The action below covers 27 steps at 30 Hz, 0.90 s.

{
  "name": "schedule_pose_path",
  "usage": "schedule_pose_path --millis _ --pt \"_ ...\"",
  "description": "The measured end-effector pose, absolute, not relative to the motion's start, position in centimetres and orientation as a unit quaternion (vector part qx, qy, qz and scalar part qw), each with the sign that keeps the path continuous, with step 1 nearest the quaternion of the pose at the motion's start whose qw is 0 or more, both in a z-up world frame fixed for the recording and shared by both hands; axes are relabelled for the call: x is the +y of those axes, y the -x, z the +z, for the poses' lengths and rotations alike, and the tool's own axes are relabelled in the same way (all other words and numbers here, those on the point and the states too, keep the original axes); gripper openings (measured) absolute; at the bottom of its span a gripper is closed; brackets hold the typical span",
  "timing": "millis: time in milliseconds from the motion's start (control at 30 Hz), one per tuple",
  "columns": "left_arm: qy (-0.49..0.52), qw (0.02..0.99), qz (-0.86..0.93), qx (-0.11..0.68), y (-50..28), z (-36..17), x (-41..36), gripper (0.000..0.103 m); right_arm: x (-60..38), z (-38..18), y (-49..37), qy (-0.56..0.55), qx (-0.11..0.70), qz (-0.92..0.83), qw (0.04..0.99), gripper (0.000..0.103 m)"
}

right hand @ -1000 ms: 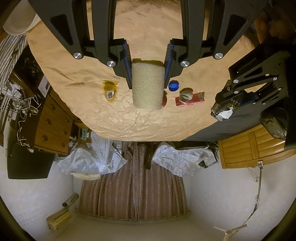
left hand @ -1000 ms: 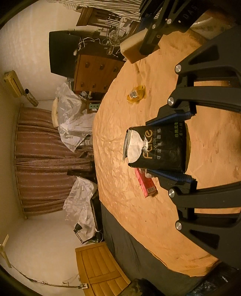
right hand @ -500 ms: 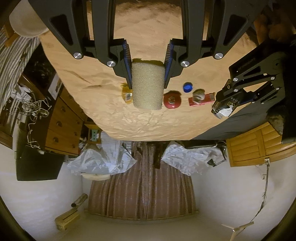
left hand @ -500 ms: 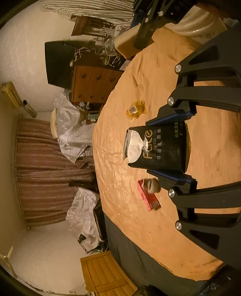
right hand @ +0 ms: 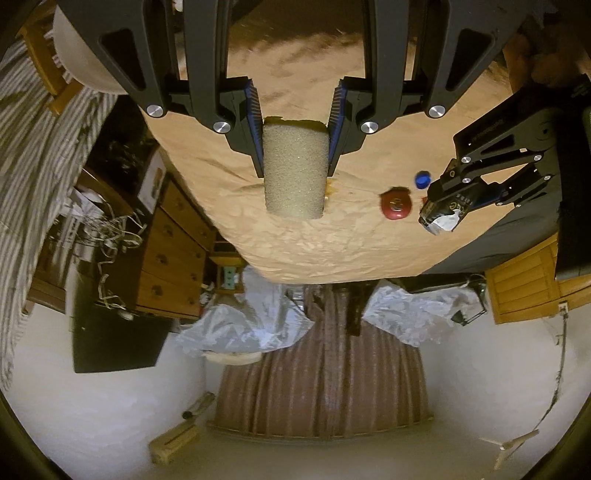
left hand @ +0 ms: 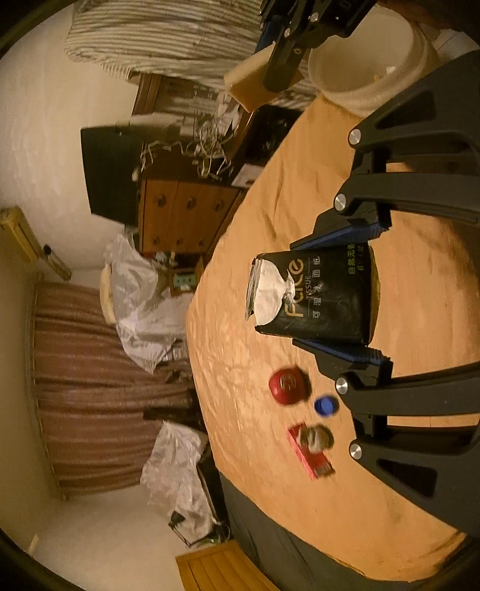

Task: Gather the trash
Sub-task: 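Carry the Fake pack and sponge with both tools over the white bucket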

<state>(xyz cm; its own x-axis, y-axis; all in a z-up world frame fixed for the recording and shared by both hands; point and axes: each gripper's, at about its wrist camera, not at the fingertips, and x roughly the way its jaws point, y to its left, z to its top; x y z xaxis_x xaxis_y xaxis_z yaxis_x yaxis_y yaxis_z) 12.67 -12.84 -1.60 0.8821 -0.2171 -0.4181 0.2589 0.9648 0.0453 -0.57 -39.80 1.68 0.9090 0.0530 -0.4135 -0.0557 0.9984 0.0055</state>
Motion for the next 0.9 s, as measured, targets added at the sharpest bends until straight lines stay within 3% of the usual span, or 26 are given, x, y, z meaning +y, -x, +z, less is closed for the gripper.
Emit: schedule_pose_path --millis 533,900 --pt "-0.078 0.945 -0.235 0.214 -11.2 -1.0 -23.5 0.043 -52.1 1.8 5.6 -0.015 0.228 -0.057 0.972 0.032" --pt "-0.112 0.909 -0.318 0.245 -9.9 -1.9 -31.7 0.043 -63.1 0.1 7.2 -0.046 0.299 -0.092 0.949 0.032"
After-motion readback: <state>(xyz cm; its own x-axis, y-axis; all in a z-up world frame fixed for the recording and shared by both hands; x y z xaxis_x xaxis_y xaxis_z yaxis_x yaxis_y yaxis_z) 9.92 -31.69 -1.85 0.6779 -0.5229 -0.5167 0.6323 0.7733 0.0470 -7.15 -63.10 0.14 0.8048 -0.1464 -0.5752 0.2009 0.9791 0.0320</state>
